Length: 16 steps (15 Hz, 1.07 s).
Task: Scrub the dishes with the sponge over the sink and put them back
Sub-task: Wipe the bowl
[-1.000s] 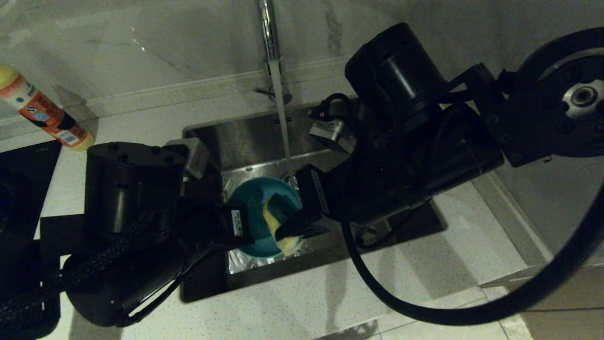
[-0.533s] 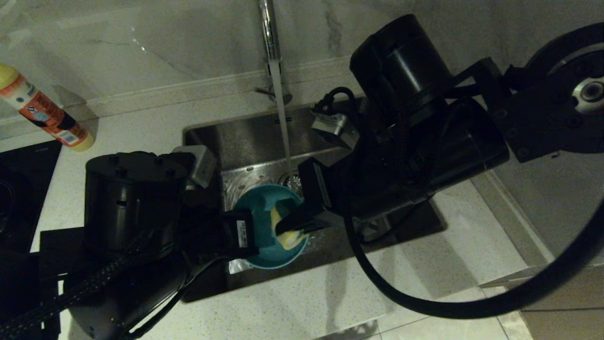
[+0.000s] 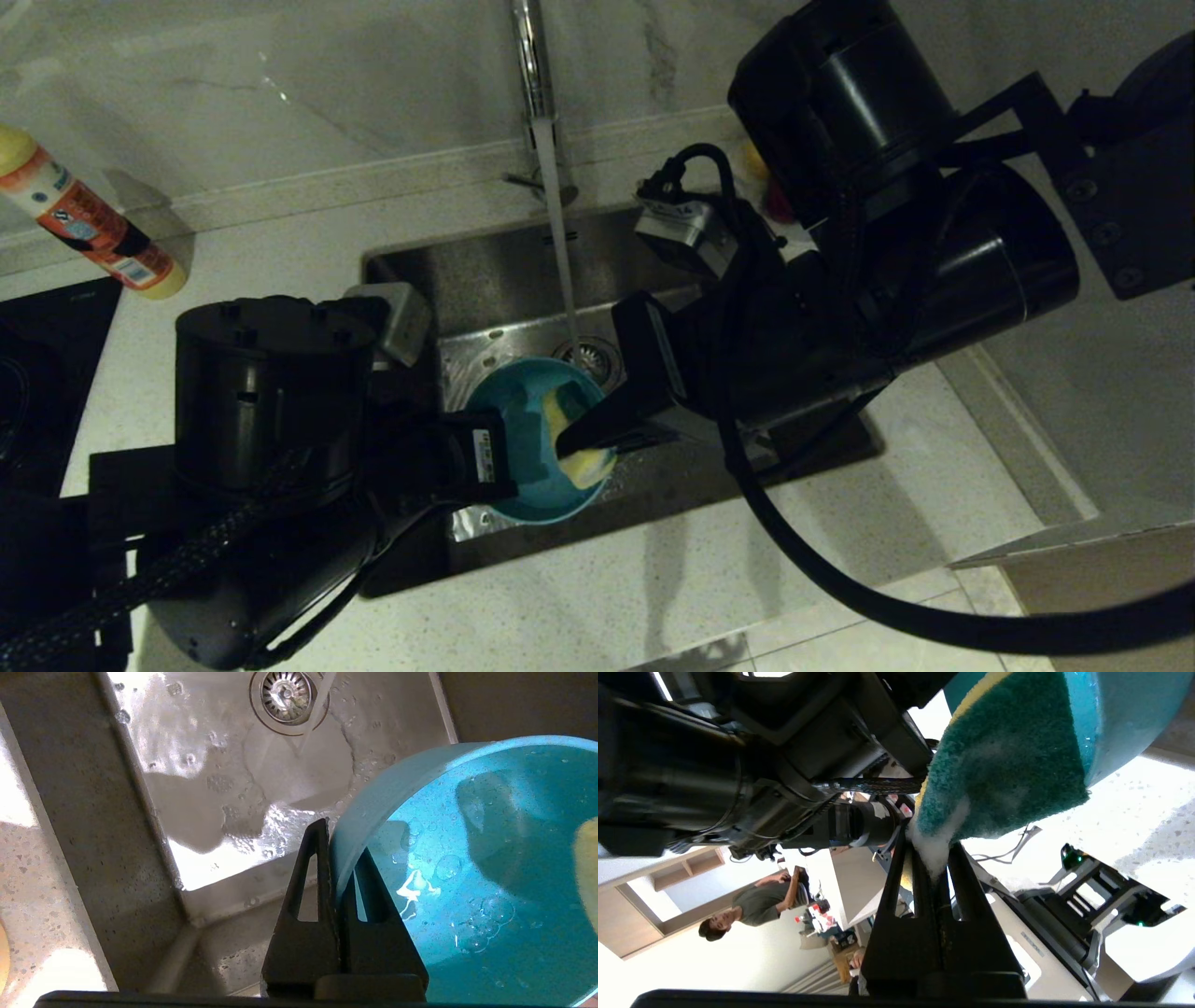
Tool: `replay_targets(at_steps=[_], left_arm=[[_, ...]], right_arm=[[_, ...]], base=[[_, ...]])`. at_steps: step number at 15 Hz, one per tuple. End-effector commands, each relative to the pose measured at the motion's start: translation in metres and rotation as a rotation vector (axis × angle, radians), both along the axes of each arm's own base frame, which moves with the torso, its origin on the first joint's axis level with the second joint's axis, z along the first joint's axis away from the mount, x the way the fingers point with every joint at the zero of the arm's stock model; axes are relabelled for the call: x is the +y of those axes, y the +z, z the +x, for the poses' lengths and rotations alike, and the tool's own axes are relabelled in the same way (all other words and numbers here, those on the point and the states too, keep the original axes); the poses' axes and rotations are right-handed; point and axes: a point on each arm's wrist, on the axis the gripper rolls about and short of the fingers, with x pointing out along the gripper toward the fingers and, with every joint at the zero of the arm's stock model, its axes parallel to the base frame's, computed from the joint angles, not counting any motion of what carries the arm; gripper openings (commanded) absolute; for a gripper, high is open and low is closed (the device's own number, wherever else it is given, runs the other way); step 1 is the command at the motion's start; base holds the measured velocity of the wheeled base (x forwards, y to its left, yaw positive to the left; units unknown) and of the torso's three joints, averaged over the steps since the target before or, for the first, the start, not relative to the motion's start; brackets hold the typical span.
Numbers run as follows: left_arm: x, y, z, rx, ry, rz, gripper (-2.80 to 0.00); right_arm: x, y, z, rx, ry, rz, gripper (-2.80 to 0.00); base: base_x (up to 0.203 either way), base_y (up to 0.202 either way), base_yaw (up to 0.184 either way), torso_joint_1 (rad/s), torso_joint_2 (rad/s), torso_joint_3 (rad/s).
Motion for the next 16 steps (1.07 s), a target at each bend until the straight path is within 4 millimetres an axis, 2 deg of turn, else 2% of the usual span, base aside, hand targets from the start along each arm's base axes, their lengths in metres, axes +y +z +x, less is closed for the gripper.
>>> replay_targets(at_steps=[1,6,13,16], left_arm=[[-0.001,-0.002,0.002,0.004,0.004,0.003,-2.8],[-0.002,-0.002,0.004,0.002,0.014,0.004,-2.8],[-0.005,0.006,0.006,-0.043,0.01,-0.035,-2.8],[-0.005,0.003,0.005,-0.038,0.007,-0.03,-2.8]], right_arm=[[-0.002,0.001,-0.002,0.007,0.002,0.001,-2.8],[-0.005,0.004,-0.008,0.005,0.01,0.005,-2.8],[0.008,-0.015,0.007,0.032,-0.003,-0.034,-2.8],[0.005,-0.021,0.02,0.039,-0.034,-0.043,-2.8]], base=[[0.0,0.0,0.0,0.0,0.0,0.0],[0.0,0.0,0.0,0.0,0.0,0.0],[0.0,0.0,0.0,0.0,0.0,0.0],[0.0,0.0,0.0,0.0,0.0,0.0]])
